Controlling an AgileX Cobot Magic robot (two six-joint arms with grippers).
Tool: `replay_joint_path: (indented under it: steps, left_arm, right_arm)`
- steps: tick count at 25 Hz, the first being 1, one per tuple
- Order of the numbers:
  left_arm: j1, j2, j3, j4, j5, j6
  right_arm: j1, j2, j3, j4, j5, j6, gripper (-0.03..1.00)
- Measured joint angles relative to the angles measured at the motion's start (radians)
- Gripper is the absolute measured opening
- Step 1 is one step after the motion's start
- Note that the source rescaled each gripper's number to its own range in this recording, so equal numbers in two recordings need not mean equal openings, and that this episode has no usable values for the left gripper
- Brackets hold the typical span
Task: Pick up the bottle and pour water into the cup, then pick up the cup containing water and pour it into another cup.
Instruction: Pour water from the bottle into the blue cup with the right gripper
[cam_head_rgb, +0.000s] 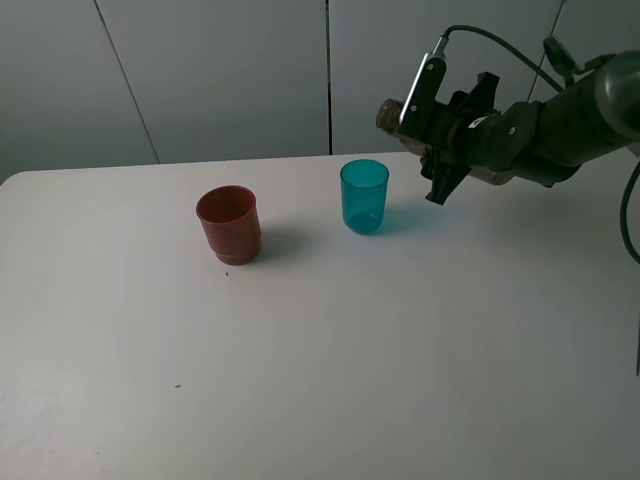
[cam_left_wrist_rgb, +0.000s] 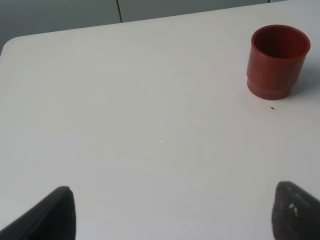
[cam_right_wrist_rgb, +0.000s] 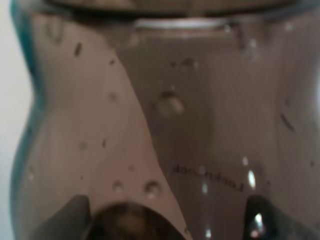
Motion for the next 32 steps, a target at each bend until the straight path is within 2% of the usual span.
replay_joint_path:
  steps: [18, 25, 32]
  left_arm:
    - [0.000, 0.000, 0.000, 0.000, 0.000, 0.000]
    - [0.000, 0.000, 0.000, 0.000, 0.000, 0.000]
    - [0.000, 0.000, 0.000, 0.000, 0.000, 0.000]
  right_arm:
    - [0.000, 0.030, -0.052, -0.002, -0.049, -0.340, 0.00]
    - [0.000, 0.030, -0.069, -0.015, -0.059, -0.433, 0.00]
    - [0.000, 0.030, -0.069, -0.040, -0.089, -0.463, 0.00]
